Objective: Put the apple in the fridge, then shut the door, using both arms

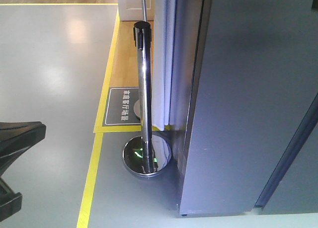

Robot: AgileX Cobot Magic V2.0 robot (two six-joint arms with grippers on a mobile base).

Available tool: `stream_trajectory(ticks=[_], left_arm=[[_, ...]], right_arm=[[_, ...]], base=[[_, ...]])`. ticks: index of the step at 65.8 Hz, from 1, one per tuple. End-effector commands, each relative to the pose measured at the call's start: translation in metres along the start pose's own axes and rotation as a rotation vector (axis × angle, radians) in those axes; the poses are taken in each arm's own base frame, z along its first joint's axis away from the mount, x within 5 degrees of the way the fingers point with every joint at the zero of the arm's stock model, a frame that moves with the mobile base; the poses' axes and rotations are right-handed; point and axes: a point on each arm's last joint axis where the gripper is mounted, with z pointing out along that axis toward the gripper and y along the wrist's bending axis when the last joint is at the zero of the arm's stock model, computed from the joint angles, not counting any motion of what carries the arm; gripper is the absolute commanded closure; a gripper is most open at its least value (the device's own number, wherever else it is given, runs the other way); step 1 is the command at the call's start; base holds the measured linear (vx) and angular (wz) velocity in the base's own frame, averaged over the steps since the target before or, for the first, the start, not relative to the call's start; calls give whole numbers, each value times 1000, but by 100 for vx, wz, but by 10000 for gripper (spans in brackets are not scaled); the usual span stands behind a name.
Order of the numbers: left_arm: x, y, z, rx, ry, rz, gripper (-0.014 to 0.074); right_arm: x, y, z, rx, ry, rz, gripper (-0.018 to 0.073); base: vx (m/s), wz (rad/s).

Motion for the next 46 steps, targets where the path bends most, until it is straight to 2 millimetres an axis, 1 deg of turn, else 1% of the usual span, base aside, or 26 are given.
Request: stream_trajectory(ticks=[1, 8, 9, 16, 22, 31, 41, 46], left_arm=[[-15, 1, -5, -6, -102, -17, 602], [-15, 1, -5, -6, -102, -17, 602], [-15, 1, -5, -6, -102, -17, 602], [-15, 1, -5, -6, -102, -17, 602], [-15, 1, -5, -6, -102, -17, 602], [-15, 1, -5, -6, -102, -17, 602], [-15, 1, -5, -6, -102, -17, 602], [-15, 1, -5, -6, -102, -17, 602]], right_arm=[[-3, 7, -36, -20, -162, 1, 561], [22, 16, -59, -66, -142, 17, 561], [25, 18, -65, -73, -147, 20, 561], [45, 24, -86, -114, -125, 31, 561], [62, 27, -101, -141, -84, 20, 561], [84, 25, -119, -140, -8, -10, 561], [111, 21, -135, -115, 136, -64, 561], [120, 18, -143, -97, 179, -94, 561]], base=[[0, 0], [0, 0], [0, 0], [0, 0], [0, 0], [0, 0], [0, 0], [0, 0]])
